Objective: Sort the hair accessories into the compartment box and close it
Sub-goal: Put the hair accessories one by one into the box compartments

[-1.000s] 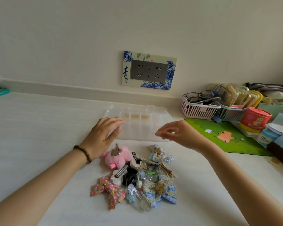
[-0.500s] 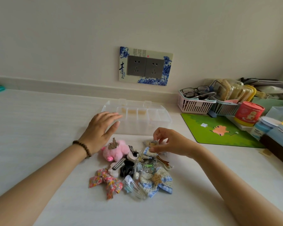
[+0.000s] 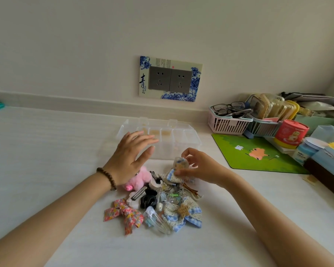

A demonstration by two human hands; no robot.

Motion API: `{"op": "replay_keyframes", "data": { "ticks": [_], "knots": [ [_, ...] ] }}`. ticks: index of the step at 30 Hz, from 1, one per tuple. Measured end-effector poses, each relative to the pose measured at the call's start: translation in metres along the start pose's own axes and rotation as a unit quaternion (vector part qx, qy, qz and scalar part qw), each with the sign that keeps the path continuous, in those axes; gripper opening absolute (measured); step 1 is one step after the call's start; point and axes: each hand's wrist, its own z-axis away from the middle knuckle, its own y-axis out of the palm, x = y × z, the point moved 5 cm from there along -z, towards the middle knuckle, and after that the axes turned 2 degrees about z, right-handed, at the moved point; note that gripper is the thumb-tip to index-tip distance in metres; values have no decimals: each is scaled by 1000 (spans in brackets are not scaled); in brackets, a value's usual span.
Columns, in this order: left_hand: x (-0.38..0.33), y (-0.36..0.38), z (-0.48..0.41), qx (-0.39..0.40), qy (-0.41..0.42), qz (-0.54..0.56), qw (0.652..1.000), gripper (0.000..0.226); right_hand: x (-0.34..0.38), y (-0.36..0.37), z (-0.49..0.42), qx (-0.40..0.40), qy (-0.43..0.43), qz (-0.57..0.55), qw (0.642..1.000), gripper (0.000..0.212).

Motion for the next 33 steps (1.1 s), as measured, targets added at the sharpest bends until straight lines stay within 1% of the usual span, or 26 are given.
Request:
{"op": "replay_keyframes", "data": {
  "ticks": [2, 5, 6, 7, 10, 12, 14, 16, 19, 21, 22, 24, 26, 27, 30, 33],
  "knots": [
    [-1, 3, -1, 19, 0, 4, 1000, 73, 5, -3, 1, -20, -26, -94, 995, 35],
    [1, 7, -3, 42, -9, -12, 999, 77, 16, -17, 0, -60, -54, -216, 973, 37],
    [2, 7, -3, 45, -14, -12, 999, 79, 21, -23, -1, -75, -64, -230, 968, 36],
    [3, 8, -2, 46, -19, -8, 999, 80, 27, -28, -4, -93, -73, -221, 968, 33],
    [5, 8, -3, 46, -24, 7, 999, 79, 46, -46, -21, -160, -97, -115, 975, 29],
    [6, 8, -2, 47, -21, 12, 999, 78, 58, -54, -38, -197, -115, -33, 973, 35],
    [7, 7, -2, 45, -22, 19, 999, 77, 64, -58, -56, -211, -117, 39, 970, 42],
    [8, 6, -1, 41, -26, 26, 998, 78, 63, -55, -74, -181, -103, 110, 972, 43],
    [9, 5, 0, 32, -28, 30, 999, 80, 58, -39, -91, -78, -83, 236, 965, 36],
    [9, 6, 0, 33, -26, 30, 999, 79, 56, -32, -93, -43, -75, 260, 962, 29],
    [9, 6, -1, 33, -25, 31, 999, 78, 57, -31, -93, -43, -75, 273, 958, 28],
    [9, 5, 0, 33, -24, 36, 999, 78, 60, -32, -89, -80, -82, 308, 944, 31],
    [9, 5, 0, 35, -24, 42, 998, 79, 63, -35, -81, -131, -105, 299, 939, 37],
    [9, 4, 0, 36, -25, 43, 998, 79, 64, -34, -76, -140, -119, 292, 939, 44],
    [8, 5, -1, 34, -25, 42, 998, 79, 57, -23, -67, -90, -122, 338, 929, 63],
    [7, 5, -1, 35, -20, 40, 998, 78, 48, -16, -66, -58, -116, 393, 911, 66]
  ]
}}
